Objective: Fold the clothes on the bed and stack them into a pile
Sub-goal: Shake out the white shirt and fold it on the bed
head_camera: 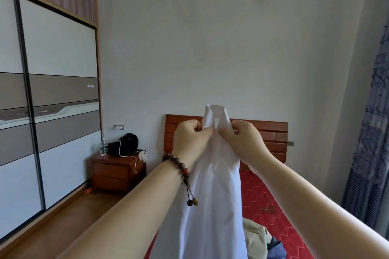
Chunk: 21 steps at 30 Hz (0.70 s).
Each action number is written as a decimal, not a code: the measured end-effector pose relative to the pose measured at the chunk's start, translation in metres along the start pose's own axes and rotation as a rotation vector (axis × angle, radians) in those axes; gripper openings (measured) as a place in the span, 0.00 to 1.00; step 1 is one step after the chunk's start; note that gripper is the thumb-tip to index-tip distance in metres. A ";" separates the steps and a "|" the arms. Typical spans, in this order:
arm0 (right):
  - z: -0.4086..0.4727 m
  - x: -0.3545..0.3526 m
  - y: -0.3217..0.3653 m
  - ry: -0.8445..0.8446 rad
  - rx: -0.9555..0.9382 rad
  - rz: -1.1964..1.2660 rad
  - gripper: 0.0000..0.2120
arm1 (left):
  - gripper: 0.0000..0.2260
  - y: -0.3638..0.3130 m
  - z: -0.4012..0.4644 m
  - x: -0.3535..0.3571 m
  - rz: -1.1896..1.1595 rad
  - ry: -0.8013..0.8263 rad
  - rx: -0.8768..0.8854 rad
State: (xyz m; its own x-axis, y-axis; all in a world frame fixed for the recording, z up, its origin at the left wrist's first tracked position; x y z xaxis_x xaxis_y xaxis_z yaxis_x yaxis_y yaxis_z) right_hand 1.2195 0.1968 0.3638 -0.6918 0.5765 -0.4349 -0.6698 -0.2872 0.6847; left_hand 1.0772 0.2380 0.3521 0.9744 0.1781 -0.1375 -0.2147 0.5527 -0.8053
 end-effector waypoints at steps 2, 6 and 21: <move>-0.005 0.004 0.002 0.105 0.090 0.227 0.17 | 0.16 0.000 -0.004 0.004 -0.053 0.085 -0.020; -0.011 0.004 0.004 0.322 0.228 0.498 0.18 | 0.15 0.002 -0.009 0.004 -0.098 0.230 0.015; 0.026 -0.053 0.018 0.378 -0.499 -0.374 0.17 | 0.04 0.011 -0.001 0.000 0.036 0.390 0.117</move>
State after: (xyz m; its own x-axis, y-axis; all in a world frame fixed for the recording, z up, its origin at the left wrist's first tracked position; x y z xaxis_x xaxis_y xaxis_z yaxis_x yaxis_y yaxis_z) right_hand 1.2508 0.1812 0.4140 -0.3782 0.4267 -0.8215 -0.8606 -0.4890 0.1422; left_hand 1.0751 0.2435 0.3423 0.9138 -0.1105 -0.3908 -0.2336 0.6443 -0.7283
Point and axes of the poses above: each hand's wrist, its own z-axis towards the middle knuckle, its own x-axis out of the palm, y = z × x, the point moved 3 cm from there along z, towards the middle knuckle, and after that the axes turned 3 degrees about -y, right-handed, at the moved point
